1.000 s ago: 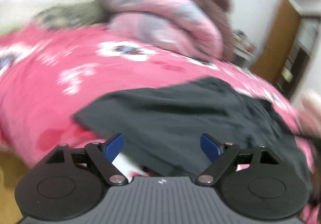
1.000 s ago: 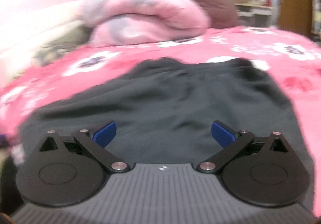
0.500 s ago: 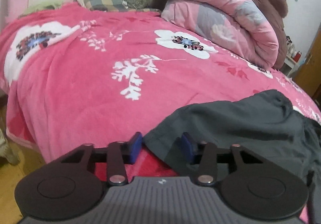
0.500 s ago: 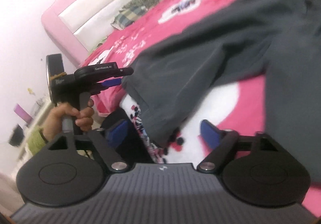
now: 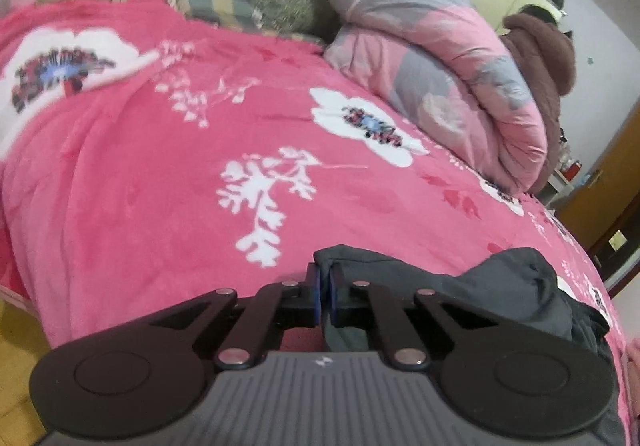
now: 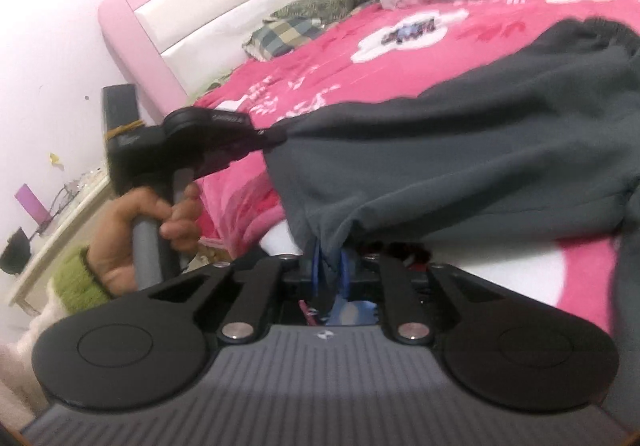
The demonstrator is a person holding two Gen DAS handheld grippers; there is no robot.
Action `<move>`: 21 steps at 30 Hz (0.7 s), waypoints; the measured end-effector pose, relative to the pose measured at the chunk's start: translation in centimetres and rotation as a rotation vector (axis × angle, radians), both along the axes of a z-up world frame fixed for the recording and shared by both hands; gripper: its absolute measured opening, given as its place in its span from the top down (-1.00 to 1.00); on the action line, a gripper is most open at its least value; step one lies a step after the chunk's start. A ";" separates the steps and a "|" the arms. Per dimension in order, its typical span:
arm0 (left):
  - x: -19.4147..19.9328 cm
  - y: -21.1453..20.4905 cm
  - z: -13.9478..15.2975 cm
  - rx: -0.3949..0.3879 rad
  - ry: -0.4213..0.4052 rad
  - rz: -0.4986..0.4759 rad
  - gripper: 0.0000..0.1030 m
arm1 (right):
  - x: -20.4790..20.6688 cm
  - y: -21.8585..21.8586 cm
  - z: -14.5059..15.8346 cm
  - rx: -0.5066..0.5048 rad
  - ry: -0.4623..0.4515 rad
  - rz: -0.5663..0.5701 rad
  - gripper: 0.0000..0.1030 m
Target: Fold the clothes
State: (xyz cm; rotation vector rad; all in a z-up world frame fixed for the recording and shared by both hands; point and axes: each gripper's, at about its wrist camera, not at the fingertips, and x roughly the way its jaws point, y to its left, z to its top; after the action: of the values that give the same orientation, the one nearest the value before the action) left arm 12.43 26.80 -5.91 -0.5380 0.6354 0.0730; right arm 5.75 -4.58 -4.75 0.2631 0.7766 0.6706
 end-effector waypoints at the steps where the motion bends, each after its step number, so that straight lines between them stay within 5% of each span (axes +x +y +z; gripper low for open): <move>1: 0.1 0.1 -0.3 -0.009 0.005 -0.003 0.90 | 0.0 -0.3 -0.1 -0.002 0.011 -0.004 0.70; 13: 0.2 2.4 -1.4 -0.085 -0.033 0.108 0.89 | 0.6 -4.0 -1.5 -0.004 0.119 -0.111 0.59; 21: -3.3 1.8 0.5 0.090 -0.116 0.213 0.56 | 3.1 -6.5 -2.9 0.050 0.202 -0.242 0.59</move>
State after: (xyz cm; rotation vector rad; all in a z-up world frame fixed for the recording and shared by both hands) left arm 9.13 28.61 -5.46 -0.5175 0.4580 0.2677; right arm 8.86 -11.12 -7.65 0.4685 0.9046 0.4388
